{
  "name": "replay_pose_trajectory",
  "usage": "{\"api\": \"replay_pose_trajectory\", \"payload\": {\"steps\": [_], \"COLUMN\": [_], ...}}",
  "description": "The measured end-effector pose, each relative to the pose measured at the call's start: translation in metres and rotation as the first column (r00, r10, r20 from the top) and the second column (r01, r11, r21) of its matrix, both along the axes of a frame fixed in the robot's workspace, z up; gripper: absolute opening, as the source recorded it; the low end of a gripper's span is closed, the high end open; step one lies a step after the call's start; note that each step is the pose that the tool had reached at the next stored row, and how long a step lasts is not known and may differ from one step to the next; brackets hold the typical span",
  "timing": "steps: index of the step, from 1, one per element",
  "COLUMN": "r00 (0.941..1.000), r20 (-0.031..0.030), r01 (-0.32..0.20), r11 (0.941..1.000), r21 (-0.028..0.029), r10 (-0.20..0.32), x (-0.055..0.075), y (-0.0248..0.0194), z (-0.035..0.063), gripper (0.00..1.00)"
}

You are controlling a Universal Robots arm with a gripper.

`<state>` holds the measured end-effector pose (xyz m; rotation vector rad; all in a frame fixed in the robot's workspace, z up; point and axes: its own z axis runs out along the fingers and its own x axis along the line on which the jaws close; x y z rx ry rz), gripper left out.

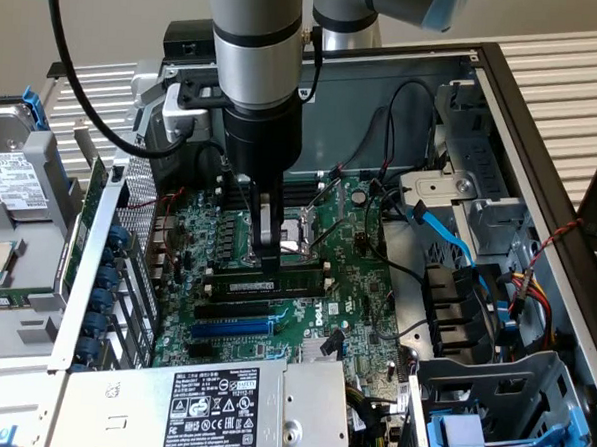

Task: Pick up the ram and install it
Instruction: 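Press down the ram until it locks into place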

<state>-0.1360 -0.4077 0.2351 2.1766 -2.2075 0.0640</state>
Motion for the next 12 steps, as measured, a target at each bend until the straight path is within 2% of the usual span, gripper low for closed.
{"api": "replay_pose_trajectory", "payload": {"steps": [12], "r00": [1.0], "r20": [0.0001], "r01": [0.0], "r11": [1.0], "r21": [0.0], "r10": [0.0], "x": [0.0], "y": [0.0], "z": [-0.0029], "gripper": [0.11]}}
